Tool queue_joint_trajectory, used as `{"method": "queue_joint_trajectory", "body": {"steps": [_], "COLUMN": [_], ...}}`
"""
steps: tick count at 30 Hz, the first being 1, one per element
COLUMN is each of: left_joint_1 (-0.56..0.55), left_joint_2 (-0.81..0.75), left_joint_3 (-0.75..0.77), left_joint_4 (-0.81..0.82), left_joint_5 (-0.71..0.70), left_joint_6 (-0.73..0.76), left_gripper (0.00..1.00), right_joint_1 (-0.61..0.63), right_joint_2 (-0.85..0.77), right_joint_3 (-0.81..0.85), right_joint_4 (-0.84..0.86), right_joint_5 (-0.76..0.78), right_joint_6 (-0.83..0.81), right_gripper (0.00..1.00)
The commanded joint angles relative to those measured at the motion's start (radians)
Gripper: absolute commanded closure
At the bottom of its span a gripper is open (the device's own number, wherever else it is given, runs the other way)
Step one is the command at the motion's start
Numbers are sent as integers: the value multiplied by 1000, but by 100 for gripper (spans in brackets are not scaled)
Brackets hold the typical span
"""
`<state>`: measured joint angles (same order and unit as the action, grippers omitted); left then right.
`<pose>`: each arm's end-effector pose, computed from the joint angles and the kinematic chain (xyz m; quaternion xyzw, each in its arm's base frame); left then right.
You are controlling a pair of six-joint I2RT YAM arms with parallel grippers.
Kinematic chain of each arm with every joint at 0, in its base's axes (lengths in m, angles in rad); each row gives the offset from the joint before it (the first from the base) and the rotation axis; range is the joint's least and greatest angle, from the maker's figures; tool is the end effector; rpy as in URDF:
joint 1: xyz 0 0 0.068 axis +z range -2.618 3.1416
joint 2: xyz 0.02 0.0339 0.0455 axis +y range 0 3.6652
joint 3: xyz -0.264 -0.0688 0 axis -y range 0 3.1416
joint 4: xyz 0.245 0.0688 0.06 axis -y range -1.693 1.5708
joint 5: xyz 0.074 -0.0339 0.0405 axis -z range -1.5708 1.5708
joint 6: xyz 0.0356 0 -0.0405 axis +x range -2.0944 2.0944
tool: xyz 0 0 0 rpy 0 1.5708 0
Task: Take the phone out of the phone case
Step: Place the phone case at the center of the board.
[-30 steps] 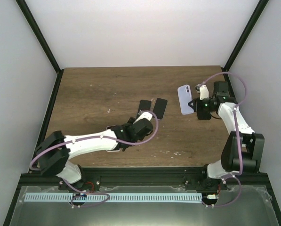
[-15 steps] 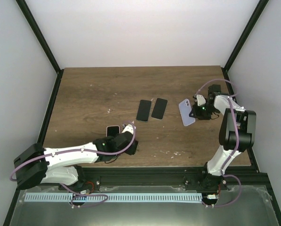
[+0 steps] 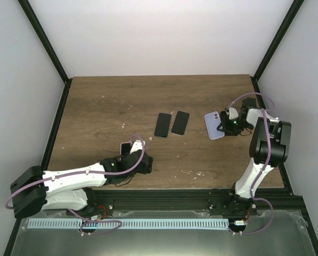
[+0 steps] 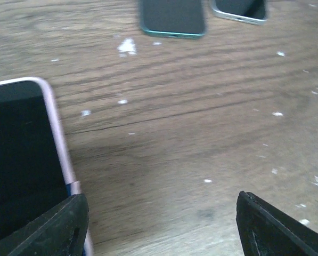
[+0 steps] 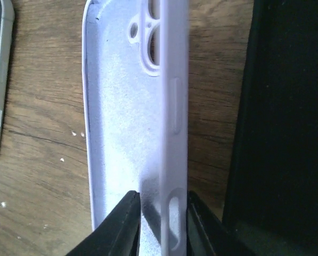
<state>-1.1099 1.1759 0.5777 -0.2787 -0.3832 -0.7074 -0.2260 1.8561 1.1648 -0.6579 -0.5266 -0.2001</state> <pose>0.1112 -0.1939 0.1865 0.1211 0.9175 -0.1532 0.3465 0.3396 -0.0597 0.1546 -0.0163 0.9599 0.2303 0.1590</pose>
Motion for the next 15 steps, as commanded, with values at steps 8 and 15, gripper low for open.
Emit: {"method": "queue_joint_trajectory", "body": {"steps": [8, 15], "left_joint_1": [130, 331], "left_joint_2": [-61, -16], "left_joint_3": [3, -3], "left_joint_4": [-266, -202], "left_joint_5": [-160, -98], "left_joint_6": [-221, -133], "left_gripper": [0, 0], "right_joint_1": [-10, -6], "right_joint_2": [-223, -420], "right_joint_3": [-85, -107], "right_joint_4": [123, 100], "right_joint_5": [94, -88], "right_joint_6": [19, 22], "right_gripper": [42, 35]}}
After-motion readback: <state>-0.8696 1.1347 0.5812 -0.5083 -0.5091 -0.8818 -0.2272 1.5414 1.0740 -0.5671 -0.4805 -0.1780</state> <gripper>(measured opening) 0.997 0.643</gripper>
